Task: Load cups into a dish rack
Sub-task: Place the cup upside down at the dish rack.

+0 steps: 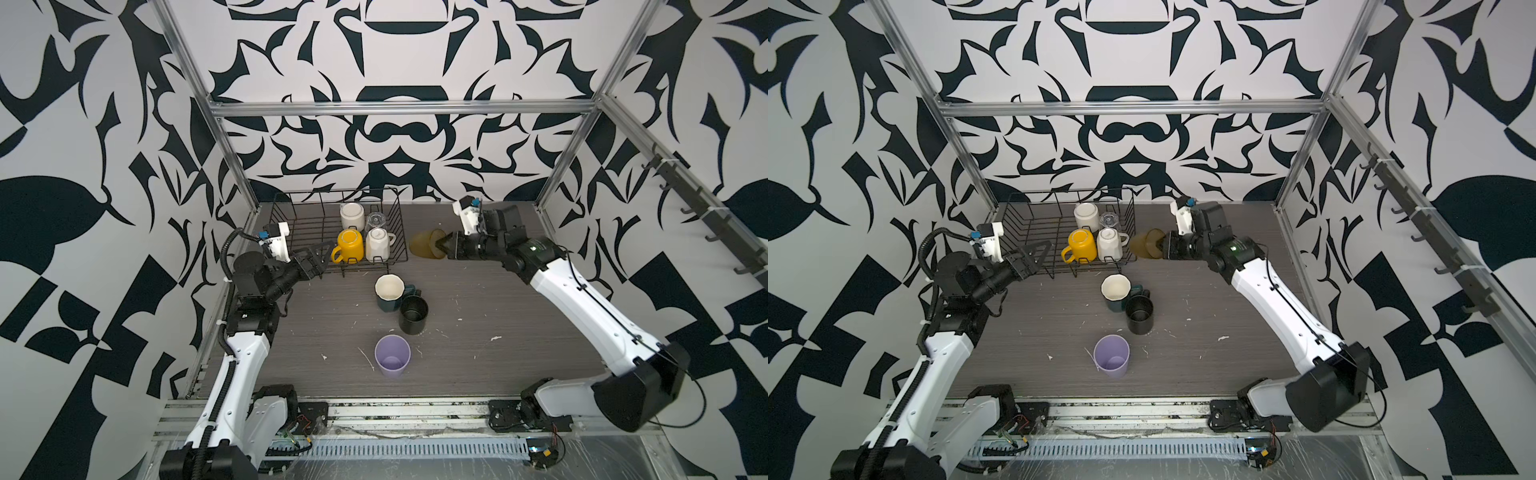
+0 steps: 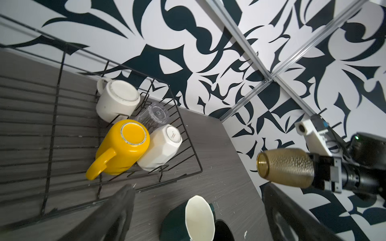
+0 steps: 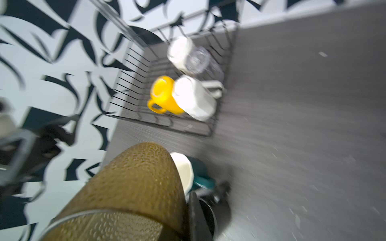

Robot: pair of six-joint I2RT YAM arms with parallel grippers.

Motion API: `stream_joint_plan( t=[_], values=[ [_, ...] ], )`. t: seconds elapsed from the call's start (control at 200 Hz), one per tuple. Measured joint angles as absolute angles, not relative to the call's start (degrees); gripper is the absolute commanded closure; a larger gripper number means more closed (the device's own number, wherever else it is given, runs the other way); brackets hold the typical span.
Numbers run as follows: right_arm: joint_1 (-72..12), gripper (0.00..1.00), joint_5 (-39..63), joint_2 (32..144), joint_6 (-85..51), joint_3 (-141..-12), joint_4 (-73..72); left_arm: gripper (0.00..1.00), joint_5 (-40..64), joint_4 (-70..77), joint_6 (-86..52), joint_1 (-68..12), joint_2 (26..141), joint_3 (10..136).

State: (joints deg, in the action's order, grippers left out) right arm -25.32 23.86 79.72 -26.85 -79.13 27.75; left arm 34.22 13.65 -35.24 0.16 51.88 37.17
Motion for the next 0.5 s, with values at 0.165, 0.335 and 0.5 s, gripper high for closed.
stream_joint_plan(
  t=[0.165, 0.335, 0.5],
  values=[
    [-25.3, 1.00, 31.3, 86.2, -27.2, -85.3, 23.4, 0.02, 33.5, 22.4, -27.3, -4.7, 51.0, 32.6],
    [-25.3, 1.00, 37.1, 91.2, -27.5, -87.9, 21.5, 0.01, 31.9, 33.1, -15.0, -9.9, 49.0, 26.7],
    [-25.9, 1.00, 40.7, 93.4, -27.0, -88.6, 22.2, 0.01, 32.6, 39.9, -8.4, -10.8, 51.9, 24.2]
  ],
)
